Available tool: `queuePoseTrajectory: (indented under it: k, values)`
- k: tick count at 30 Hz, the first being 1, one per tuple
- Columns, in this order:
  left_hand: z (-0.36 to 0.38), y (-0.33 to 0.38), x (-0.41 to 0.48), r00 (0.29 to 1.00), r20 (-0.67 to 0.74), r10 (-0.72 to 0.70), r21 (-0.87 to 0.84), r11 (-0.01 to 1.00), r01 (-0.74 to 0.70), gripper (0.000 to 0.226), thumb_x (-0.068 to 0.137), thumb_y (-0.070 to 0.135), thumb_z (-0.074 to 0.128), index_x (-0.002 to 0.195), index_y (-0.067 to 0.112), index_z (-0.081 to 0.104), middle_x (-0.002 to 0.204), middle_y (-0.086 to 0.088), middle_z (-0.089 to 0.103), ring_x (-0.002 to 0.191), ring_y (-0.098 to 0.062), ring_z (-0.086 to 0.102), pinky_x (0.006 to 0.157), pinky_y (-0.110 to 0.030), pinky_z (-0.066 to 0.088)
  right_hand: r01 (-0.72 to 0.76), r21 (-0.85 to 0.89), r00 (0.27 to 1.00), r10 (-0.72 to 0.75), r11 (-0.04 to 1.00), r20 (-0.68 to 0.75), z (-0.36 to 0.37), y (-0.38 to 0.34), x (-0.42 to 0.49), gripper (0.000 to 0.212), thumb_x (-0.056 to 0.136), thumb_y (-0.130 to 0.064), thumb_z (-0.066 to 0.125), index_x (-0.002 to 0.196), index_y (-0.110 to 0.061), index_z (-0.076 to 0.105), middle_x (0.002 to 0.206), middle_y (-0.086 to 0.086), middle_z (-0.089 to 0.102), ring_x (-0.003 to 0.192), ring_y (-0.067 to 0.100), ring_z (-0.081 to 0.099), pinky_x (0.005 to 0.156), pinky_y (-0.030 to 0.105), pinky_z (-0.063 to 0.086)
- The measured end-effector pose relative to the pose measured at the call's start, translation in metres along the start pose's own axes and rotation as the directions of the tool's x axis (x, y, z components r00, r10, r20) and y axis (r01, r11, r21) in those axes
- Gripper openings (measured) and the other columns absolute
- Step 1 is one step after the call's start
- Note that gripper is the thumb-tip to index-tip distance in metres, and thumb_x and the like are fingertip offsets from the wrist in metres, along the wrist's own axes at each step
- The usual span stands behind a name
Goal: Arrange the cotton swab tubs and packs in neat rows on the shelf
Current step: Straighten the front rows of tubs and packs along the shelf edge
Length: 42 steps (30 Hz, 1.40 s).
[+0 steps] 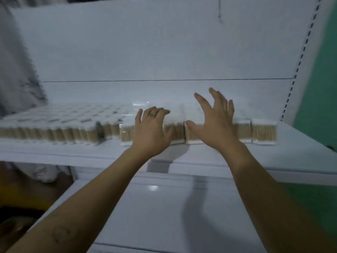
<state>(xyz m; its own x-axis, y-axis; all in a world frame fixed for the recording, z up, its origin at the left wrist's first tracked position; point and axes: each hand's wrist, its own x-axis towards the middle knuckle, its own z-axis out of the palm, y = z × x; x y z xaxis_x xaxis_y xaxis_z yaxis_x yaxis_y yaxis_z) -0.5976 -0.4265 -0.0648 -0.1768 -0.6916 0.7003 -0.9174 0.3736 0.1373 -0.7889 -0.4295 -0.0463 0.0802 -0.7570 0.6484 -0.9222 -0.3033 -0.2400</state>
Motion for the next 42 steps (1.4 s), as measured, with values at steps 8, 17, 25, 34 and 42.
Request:
queuePoseTrajectory:
  k: [8,17,25,34,42]
  values:
    - [-0.117,-0.125,-0.065,0.978,-0.076,-0.195,0.061,0.978,0.2,0.05,0.09,0.037,0.057,0.137,0.023,0.049,0.138,0.001,0.052,0.134,-0.021,0.037,0.115,-0.043,0.019,0.233,0.187,0.964,-0.252,0.954,0.089,0.041,-0.183,0.007,0.075,0.088,-0.049,0.061,0.152,-0.032,0.025,0.161,0.003,0.008,0.148,0.019,0.0,0.12,0.045,-0.007]
    - [-0.247,-0.263,-0.163,0.885,-0.144,-0.442,0.077,0.887,0.455,0.053,0.092,0.038,0.057,0.141,0.025,0.042,0.14,0.0,0.049,0.135,-0.021,0.035,0.111,-0.041,0.022,0.377,0.341,0.88,-0.448,0.861,0.158,0.083,-0.383,-0.015,0.076,0.09,-0.049,0.059,0.153,-0.033,0.02,0.16,-0.001,0.015,0.148,0.017,0.007,0.121,0.046,-0.003]
    - [-0.307,-0.343,-0.232,0.812,-0.164,-0.561,0.097,0.81,0.579,0.052,0.092,0.041,0.056,0.14,0.028,0.041,0.142,0.002,0.048,0.136,-0.021,0.035,0.112,-0.045,0.023,0.446,0.401,0.813,-0.549,0.8,0.193,0.111,-0.507,-0.043,0.077,0.089,-0.048,0.06,0.153,-0.032,0.02,0.159,0.0,0.019,0.147,0.019,0.013,0.12,0.048,0.003]
    - [-0.296,-0.392,-0.247,0.791,-0.133,-0.597,0.063,0.791,0.608,0.051,0.093,0.04,0.057,0.14,0.026,0.042,0.143,0.001,0.045,0.134,-0.02,0.035,0.111,-0.044,0.027,0.454,0.406,0.795,-0.566,0.793,0.218,0.156,-0.549,-0.037,0.078,0.088,-0.051,0.058,0.153,-0.031,0.02,0.157,-0.001,0.023,0.144,0.021,0.018,0.119,0.044,0.008]
    - [-0.248,-0.445,-0.204,0.805,-0.034,-0.593,0.129,0.796,0.592,0.053,0.092,0.042,0.057,0.14,0.025,0.043,0.143,0.0,0.045,0.134,-0.022,0.036,0.111,-0.045,0.031,0.41,0.402,0.826,-0.52,0.819,0.217,0.217,-0.543,0.013,0.077,0.088,-0.045,0.06,0.152,-0.026,0.023,0.157,0.0,0.026,0.144,0.021,0.02,0.12,0.044,0.011]
